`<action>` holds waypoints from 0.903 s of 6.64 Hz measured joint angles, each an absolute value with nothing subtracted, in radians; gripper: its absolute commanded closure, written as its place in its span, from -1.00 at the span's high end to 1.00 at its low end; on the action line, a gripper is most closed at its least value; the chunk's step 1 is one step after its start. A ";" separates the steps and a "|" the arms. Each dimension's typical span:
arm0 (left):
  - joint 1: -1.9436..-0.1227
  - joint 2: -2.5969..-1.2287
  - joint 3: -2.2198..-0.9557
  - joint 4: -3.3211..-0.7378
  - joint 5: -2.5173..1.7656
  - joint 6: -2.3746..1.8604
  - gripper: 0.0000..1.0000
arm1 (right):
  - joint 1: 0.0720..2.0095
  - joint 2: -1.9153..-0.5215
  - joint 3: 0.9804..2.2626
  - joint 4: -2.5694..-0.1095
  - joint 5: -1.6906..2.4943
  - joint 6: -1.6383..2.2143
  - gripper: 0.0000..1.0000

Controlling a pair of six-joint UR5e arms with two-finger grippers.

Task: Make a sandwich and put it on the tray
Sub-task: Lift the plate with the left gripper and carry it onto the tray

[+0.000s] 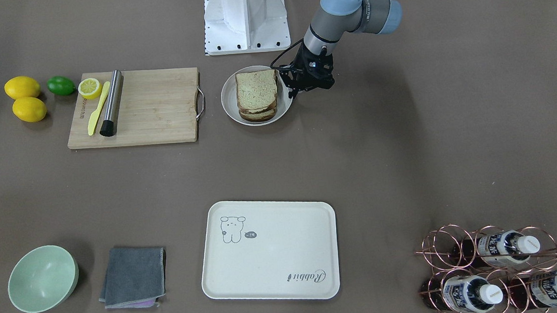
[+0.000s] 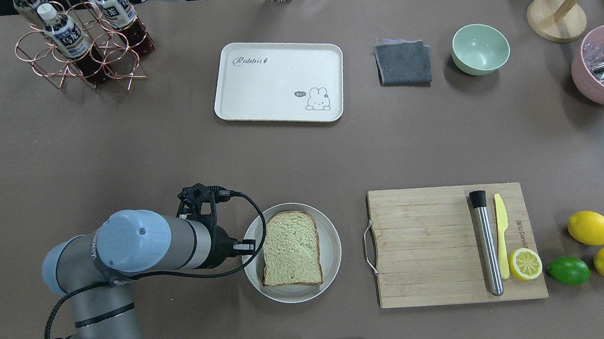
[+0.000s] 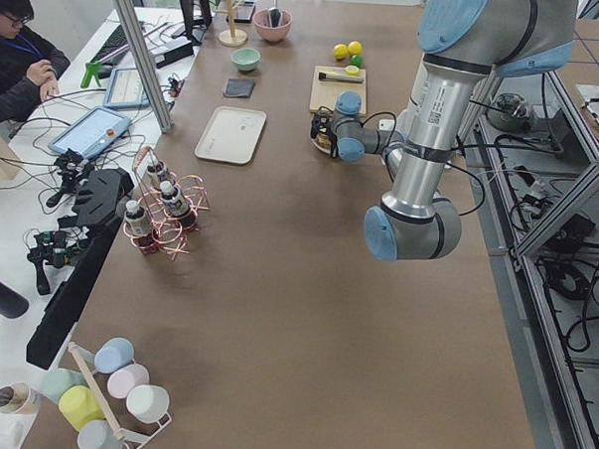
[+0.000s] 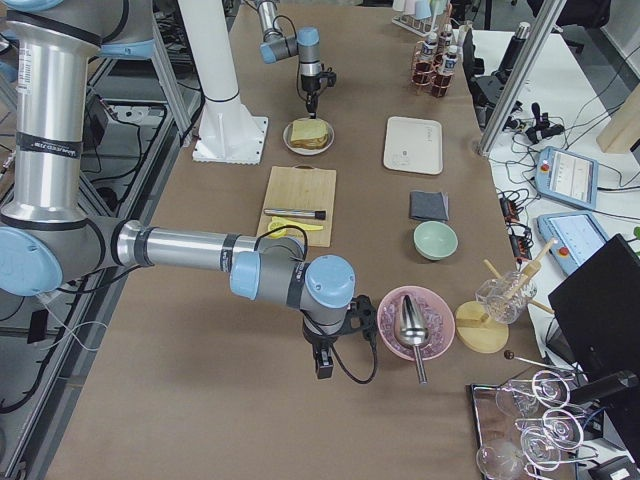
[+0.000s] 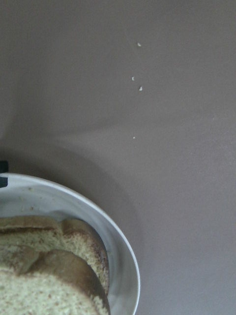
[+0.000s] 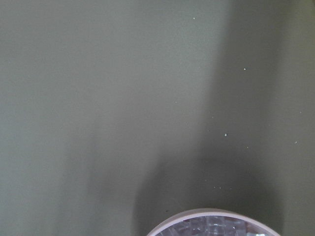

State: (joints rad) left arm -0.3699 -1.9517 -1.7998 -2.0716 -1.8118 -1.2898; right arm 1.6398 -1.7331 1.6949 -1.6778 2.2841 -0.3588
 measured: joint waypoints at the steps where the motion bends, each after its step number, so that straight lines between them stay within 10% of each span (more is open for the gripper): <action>1: -0.428 -1.957 -1.799 -2.072 -1.882 -1.288 -1.00 | 1.640 -1.733 1.691 -1.677 2.283 -0.359 1.00; 6: -0.751 -2.132 -1.492 -2.203 -2.156 -1.182 -1.00 | 1.640 -1.739 1.672 -1.677 2.283 -0.361 1.00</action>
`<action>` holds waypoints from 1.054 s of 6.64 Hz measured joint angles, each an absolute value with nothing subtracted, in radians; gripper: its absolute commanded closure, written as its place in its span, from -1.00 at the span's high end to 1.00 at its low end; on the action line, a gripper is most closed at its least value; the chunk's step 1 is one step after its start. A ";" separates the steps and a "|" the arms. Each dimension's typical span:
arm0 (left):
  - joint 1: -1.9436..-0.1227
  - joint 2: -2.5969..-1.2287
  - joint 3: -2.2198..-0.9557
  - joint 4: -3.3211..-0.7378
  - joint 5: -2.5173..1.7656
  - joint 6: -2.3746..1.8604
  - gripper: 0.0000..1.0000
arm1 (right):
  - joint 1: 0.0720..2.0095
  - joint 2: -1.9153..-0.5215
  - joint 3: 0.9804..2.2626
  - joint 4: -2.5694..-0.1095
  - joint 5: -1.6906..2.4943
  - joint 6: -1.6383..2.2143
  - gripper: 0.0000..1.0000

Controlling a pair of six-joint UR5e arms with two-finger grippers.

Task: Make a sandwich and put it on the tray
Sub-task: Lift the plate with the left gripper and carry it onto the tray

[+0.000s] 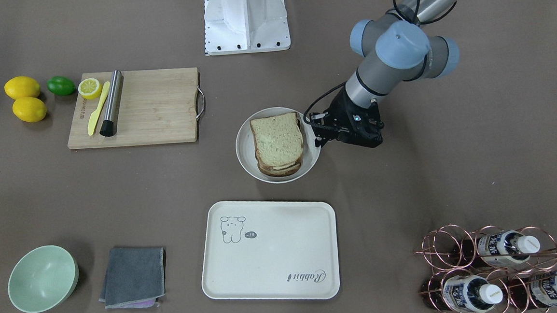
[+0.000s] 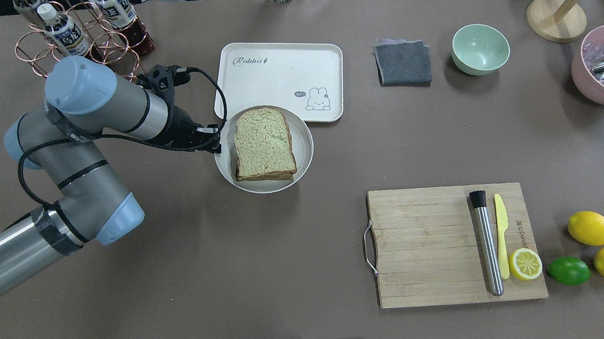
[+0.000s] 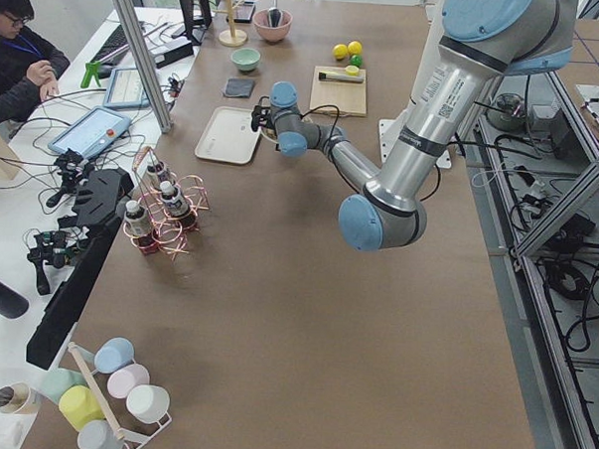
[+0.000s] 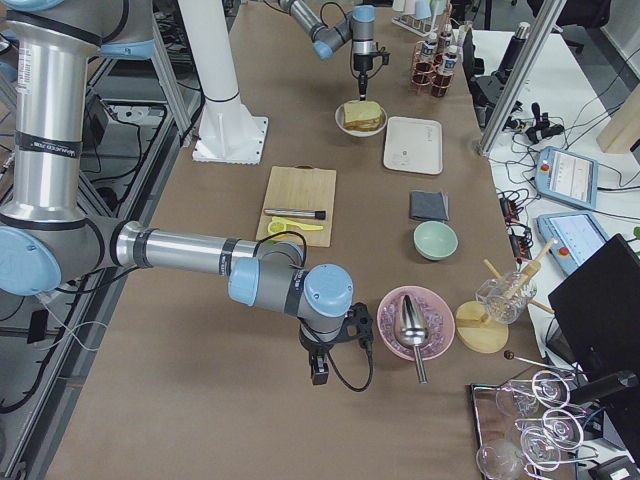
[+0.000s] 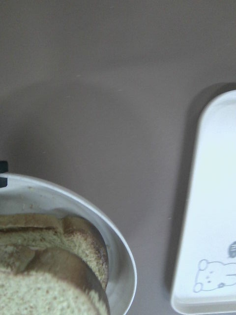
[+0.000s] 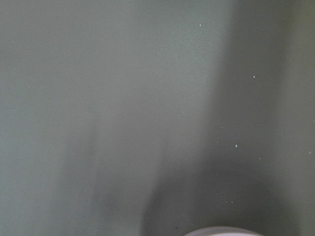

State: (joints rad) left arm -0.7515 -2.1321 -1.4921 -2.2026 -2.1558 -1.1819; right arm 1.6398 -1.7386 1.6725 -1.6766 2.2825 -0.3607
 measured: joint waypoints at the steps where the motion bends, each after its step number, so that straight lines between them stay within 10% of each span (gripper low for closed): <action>1: -0.799 -2.201 -1.378 -2.244 -2.187 -1.181 -1.00 | 1.640 -1.740 1.672 -1.677 2.283 -0.361 1.00; 7: -0.875 -2.556 -0.826 -2.363 -2.210 -1.156 -1.00 | 1.640 -1.739 1.671 -1.677 2.283 -0.360 1.00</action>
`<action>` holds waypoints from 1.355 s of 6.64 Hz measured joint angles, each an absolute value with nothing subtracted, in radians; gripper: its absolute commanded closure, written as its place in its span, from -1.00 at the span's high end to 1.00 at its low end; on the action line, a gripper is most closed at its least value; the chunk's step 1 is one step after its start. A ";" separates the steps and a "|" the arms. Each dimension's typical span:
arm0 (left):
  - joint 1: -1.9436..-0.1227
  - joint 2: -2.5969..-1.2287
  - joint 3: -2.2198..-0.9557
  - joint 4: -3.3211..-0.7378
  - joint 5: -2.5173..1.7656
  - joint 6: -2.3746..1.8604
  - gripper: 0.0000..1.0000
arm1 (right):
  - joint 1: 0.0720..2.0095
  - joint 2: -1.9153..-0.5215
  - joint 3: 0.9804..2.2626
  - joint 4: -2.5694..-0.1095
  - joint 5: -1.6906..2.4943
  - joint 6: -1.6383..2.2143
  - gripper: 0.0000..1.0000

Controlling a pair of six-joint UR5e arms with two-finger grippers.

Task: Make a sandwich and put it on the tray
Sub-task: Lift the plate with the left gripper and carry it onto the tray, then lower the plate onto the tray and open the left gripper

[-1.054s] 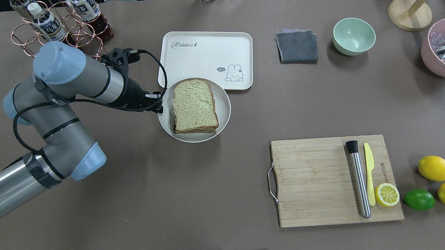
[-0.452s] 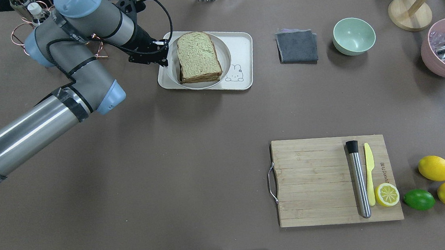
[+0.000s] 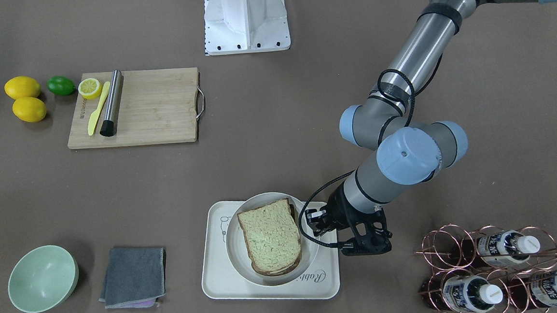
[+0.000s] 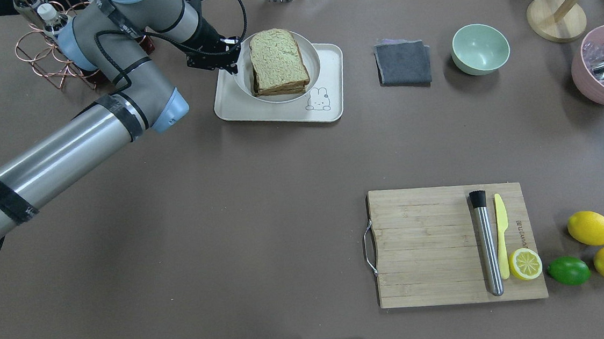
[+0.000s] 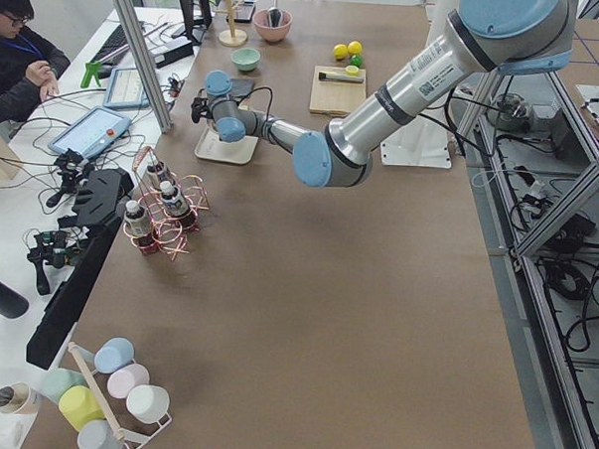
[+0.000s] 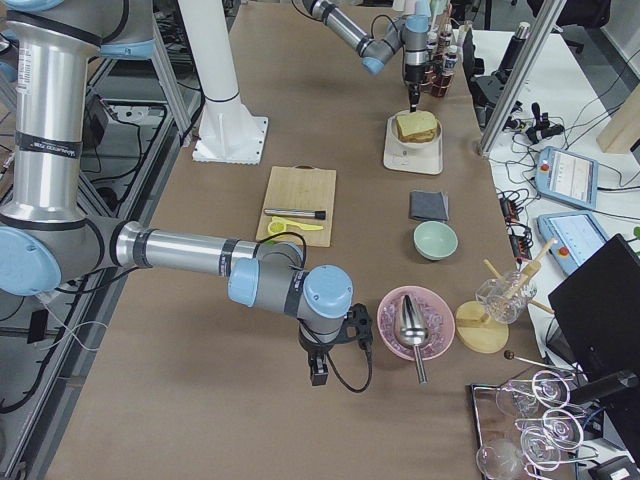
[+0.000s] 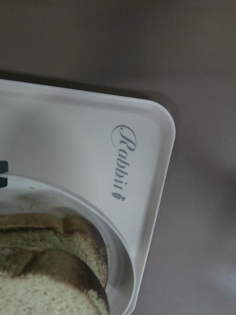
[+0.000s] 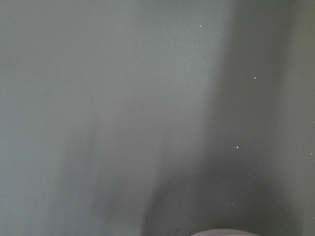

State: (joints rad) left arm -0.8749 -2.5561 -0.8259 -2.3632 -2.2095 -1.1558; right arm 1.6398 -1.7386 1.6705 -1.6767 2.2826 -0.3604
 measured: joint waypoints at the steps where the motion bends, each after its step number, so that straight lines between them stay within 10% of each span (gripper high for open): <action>1: -0.869 -2.581 -0.776 -2.388 -2.191 -1.155 -1.00 | 1.640 -1.738 1.671 -1.677 2.283 -0.360 1.00; 4: -0.836 -2.599 -0.723 -2.407 -2.122 -1.155 -1.00 | 1.640 -1.737 1.667 -1.677 2.283 -0.359 1.00; 5: -0.828 -2.600 -0.720 -2.408 -2.112 -1.154 0.89 | 1.640 -1.737 1.666 -1.677 2.283 -0.359 1.00; 9: -0.820 -2.592 -0.738 -2.434 -2.095 -1.151 0.99 | 1.640 -1.738 1.667 -1.677 2.283 -0.359 1.00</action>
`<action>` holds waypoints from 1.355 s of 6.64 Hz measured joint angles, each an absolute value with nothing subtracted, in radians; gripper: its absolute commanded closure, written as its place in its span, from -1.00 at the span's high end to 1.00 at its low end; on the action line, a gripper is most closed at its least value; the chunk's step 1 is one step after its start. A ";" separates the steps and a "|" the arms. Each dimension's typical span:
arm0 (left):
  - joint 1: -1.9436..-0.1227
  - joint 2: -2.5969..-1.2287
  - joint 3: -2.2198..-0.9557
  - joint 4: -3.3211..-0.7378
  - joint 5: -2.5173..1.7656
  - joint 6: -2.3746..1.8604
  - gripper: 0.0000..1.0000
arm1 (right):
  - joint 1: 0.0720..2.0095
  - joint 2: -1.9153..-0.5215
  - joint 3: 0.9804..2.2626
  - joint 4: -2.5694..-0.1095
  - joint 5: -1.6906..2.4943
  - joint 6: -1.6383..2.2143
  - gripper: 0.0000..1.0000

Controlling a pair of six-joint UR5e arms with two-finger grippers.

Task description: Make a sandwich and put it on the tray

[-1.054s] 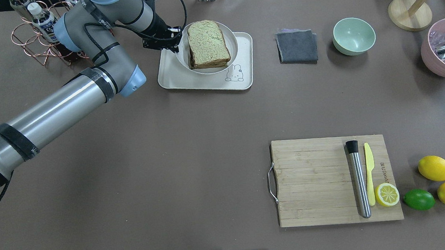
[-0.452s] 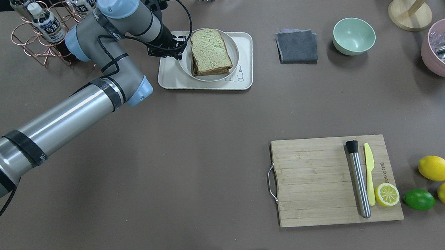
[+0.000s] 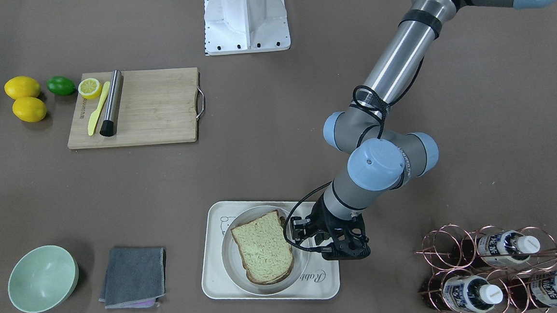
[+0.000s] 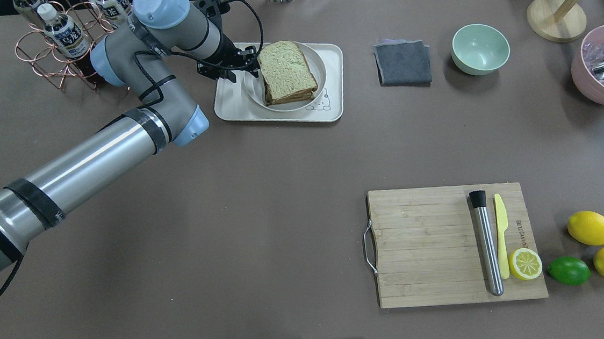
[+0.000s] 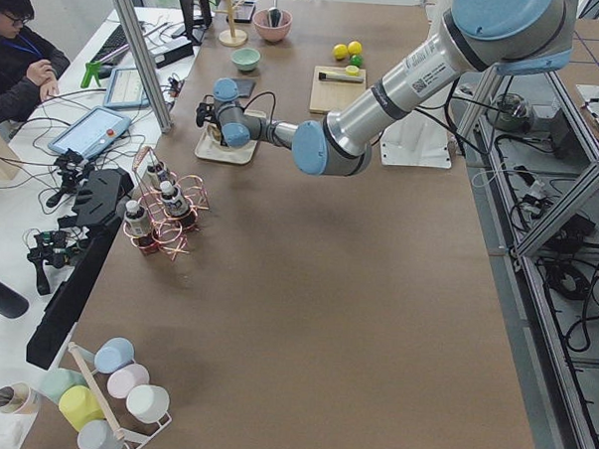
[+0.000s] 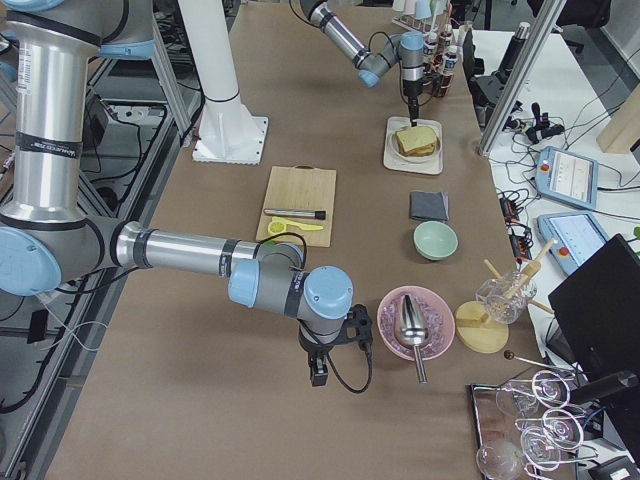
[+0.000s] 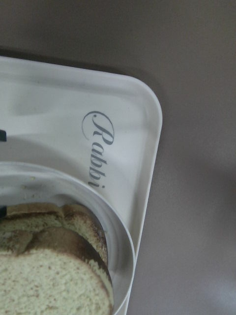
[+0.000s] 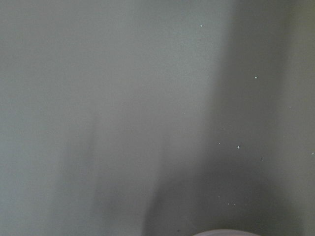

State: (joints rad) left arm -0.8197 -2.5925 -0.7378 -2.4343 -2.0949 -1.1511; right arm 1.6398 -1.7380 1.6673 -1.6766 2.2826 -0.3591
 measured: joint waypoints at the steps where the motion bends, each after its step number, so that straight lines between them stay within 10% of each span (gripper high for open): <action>1: -0.822 -2.570 -0.780 -2.430 -2.095 -1.151 0.99 | 1.640 -1.738 1.667 -1.677 2.283 -0.359 1.00; 9: -0.906 -1.844 -1.906 -1.927 -2.242 -0.994 0.99 | 1.640 -1.742 1.667 -1.676 2.280 -0.364 1.00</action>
State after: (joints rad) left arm -0.9064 -1.8436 -1.9065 -1.9269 -2.2415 -0.9940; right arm 1.6398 -1.7420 1.6674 -1.6763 2.2796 -0.3639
